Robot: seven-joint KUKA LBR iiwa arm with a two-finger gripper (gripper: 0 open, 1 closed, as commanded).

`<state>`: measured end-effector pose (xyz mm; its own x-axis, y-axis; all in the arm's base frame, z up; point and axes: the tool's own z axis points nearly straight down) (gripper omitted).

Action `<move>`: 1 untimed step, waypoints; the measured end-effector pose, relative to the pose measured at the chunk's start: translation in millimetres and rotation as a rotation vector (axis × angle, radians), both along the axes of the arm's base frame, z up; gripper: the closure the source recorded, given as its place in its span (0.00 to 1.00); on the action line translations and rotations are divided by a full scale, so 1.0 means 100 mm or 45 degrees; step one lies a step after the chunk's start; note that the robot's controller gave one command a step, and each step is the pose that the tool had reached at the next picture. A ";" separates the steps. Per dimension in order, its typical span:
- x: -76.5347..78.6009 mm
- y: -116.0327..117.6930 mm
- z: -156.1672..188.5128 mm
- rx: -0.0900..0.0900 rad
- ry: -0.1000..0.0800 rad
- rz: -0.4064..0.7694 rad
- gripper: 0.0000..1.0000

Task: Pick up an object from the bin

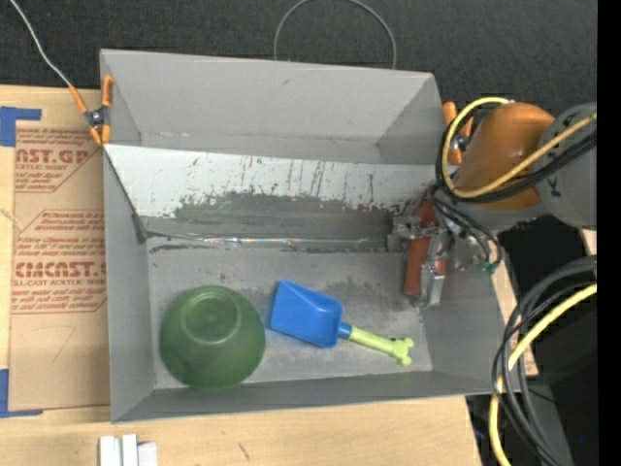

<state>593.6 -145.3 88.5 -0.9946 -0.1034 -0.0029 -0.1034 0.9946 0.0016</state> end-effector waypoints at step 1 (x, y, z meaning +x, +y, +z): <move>-0.07 0.14 0.05 0.001 0.001 0.236 0.00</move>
Offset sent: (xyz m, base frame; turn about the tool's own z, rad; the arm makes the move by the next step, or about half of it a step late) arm -0.0719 -0.0061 -0.0185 -0.1655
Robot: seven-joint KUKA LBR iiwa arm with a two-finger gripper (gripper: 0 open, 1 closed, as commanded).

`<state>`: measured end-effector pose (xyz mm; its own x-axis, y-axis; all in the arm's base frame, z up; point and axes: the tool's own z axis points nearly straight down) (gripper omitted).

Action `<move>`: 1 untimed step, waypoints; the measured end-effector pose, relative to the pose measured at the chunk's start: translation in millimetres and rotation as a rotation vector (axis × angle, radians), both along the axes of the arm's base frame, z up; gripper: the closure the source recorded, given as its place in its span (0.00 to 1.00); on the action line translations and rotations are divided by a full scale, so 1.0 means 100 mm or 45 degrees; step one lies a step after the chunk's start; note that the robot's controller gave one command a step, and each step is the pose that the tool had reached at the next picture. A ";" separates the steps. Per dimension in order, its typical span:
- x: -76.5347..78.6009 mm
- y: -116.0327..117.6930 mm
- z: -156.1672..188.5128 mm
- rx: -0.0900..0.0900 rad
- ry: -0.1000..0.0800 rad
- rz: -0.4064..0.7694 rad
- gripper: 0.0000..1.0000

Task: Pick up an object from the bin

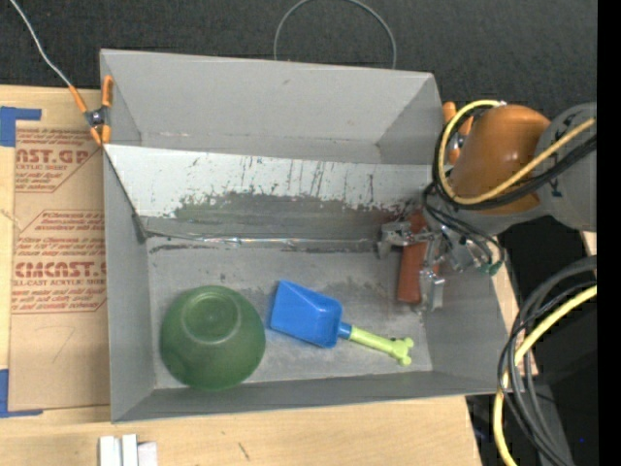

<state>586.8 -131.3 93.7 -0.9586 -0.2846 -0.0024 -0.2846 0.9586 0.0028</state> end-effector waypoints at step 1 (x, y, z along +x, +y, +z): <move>-0.67 -0.15 -0.25 0.009 0.000 -0.023 0.00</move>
Offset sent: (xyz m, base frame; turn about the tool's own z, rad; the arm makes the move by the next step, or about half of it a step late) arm -0.0376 0.0052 -0.0237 -0.6947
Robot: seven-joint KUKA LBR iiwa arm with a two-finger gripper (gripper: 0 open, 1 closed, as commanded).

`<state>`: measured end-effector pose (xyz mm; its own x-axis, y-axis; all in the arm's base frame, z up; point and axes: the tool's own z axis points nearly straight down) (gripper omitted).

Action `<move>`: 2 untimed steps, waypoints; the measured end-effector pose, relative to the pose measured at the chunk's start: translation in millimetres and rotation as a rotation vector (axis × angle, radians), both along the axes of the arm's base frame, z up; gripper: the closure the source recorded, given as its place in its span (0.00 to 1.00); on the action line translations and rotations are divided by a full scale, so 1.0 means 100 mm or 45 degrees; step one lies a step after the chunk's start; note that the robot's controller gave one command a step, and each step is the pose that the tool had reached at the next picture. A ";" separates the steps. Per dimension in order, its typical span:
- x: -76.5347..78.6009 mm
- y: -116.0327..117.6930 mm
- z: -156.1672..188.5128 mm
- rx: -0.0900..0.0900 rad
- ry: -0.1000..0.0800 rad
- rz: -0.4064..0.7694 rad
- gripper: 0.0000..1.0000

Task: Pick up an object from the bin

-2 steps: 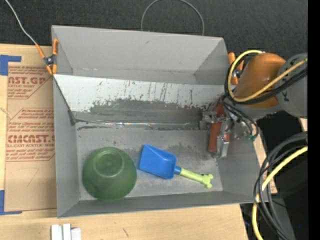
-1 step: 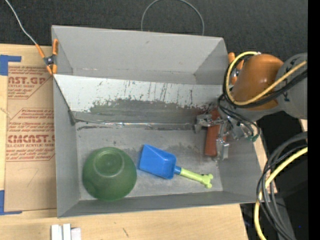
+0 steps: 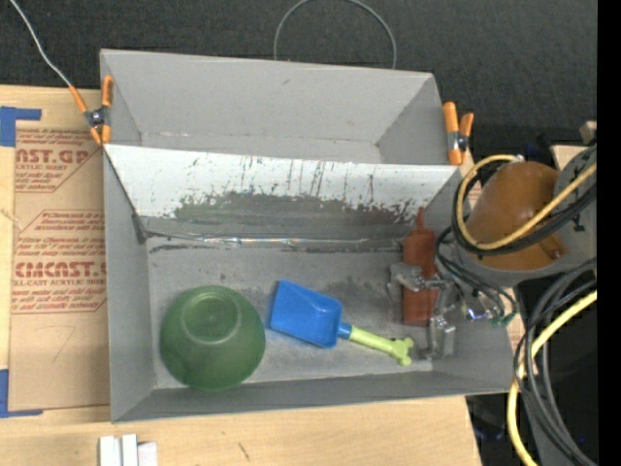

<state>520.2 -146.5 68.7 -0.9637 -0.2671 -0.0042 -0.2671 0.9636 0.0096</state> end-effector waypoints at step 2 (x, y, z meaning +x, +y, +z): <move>0.28 0.22 0.00 -0.003 -0.003 0.905 1.00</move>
Offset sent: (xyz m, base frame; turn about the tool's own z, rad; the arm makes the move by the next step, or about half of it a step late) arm 0.0000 0.0000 0.0000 0.0000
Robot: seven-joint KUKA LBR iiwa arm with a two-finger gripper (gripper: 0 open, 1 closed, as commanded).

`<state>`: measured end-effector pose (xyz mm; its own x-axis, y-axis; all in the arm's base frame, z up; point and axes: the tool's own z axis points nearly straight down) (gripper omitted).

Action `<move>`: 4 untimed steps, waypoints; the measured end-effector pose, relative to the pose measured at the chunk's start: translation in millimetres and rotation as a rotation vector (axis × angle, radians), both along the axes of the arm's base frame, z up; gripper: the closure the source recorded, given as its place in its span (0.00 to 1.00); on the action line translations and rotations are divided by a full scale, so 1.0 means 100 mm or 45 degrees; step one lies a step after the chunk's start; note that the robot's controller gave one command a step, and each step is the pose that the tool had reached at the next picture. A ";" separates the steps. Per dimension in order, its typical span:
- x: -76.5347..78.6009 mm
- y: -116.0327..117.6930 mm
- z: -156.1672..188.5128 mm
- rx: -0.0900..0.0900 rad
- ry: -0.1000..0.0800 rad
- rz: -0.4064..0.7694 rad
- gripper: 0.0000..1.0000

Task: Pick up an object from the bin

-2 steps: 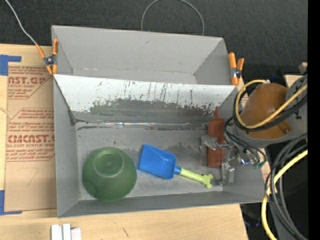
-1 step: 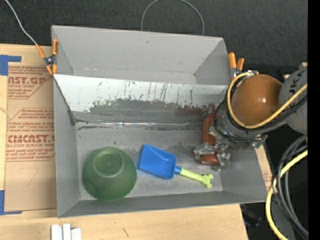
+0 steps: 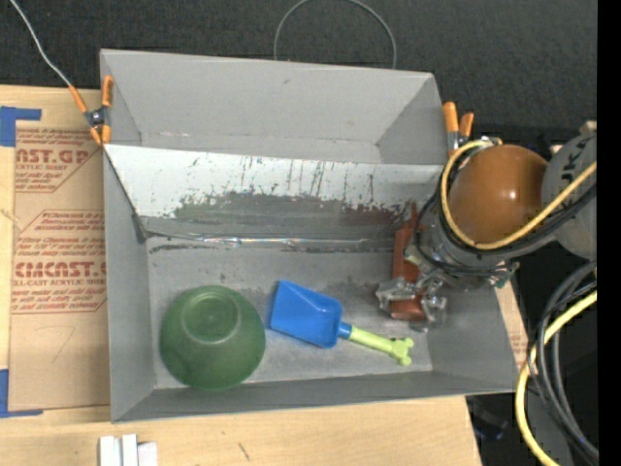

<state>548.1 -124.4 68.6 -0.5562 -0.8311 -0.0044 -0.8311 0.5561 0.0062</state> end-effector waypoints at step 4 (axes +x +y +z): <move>-0.08 -0.05 1.27 0.004 -0.006 -0.003 1.00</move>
Offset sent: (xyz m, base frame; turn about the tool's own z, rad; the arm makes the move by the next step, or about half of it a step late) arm -0.0322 -0.0159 0.0905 0.0596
